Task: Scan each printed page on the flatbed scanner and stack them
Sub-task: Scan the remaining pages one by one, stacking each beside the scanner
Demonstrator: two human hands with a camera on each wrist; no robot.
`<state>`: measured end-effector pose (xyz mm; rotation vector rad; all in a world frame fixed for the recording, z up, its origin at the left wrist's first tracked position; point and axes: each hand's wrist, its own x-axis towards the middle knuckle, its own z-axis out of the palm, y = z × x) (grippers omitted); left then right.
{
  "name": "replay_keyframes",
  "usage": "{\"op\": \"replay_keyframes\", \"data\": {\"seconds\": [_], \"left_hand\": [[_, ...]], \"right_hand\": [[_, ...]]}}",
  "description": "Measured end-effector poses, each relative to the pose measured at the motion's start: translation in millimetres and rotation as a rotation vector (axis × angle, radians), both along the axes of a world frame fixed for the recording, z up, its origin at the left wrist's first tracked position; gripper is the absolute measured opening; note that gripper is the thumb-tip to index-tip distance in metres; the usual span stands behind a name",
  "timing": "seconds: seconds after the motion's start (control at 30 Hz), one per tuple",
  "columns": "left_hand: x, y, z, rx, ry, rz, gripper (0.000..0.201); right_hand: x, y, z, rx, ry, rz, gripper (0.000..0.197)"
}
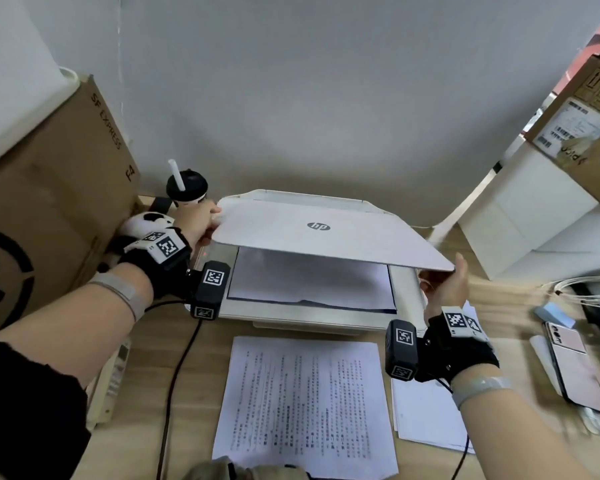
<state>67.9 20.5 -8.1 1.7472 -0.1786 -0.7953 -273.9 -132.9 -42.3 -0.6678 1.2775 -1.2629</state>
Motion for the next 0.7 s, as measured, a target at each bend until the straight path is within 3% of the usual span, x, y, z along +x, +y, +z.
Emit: {"op": "replay_keyframes", "data": {"seconds": [0.1, 0.2, 0.33, 0.4, 0.5, 0.7], "left_hand": [[1, 11, -9, 0.11, 0.024, -0.11, 0.015], [6, 21, -15, 0.223, 0.028, -0.183, 0.009], [15, 25, -30, 0.312, -0.14, -0.142, 0.009], [14, 26, -38, 0.37, -0.22, -0.202, 0.02], [8, 30, -48, 0.408, -0.218, -0.185, 0.041], [1, 36, -55, 0.361, -0.199, -0.106, 0.041]], "right_hand": [[-5, 3, -5, 0.055, 0.098, -0.006, 0.026], [-16, 7, -17, 0.114, 0.361, 0.018, 0.024], [-24, 19, -31, 0.074, 0.653, 0.052, 0.023], [-27, 23, -38, 0.085, 0.764, 0.054, 0.028], [-27, 27, -38, 0.074, 0.802, 0.04, 0.024], [-24, 20, -40, 0.048, 0.755, -0.005, 0.011]]}}
